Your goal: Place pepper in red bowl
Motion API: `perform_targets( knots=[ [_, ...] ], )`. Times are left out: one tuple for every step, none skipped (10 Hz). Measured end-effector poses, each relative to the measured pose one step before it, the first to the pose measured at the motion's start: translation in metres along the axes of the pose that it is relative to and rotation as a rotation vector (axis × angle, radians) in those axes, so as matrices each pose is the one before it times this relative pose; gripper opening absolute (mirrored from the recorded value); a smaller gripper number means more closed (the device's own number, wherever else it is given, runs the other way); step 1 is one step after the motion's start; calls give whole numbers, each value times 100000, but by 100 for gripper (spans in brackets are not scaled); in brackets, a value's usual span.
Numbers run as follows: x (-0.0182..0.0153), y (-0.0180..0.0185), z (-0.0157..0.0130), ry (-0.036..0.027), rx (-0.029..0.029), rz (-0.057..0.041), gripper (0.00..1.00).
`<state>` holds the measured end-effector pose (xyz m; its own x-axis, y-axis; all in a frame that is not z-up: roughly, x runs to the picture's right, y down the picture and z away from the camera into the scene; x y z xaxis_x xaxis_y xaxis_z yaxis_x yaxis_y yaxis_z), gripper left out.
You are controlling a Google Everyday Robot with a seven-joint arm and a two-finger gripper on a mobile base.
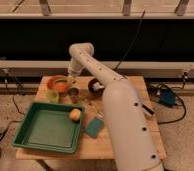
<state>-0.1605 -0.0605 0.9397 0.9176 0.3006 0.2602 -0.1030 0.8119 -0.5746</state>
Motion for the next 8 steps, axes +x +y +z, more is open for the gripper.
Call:
perform_targets(
  knots=[
    [-558, -676, 485, -246, 172, -49, 0],
    [-905, -391, 555, -201, -160, -706, 0],
    [-1043, -323, 542, -197, 108, -776, 0],
    [-1175, -48, 538, -130, 244, -911, 3],
    [-871, -10, 280, -143, 439, -205, 9],
    [-829, 10, 398, -33, 478, -337, 21],
    [-131, -36, 59, -4, 223, -99, 26],
    [10, -2, 73, 238, 458, 291, 39]
  ],
)
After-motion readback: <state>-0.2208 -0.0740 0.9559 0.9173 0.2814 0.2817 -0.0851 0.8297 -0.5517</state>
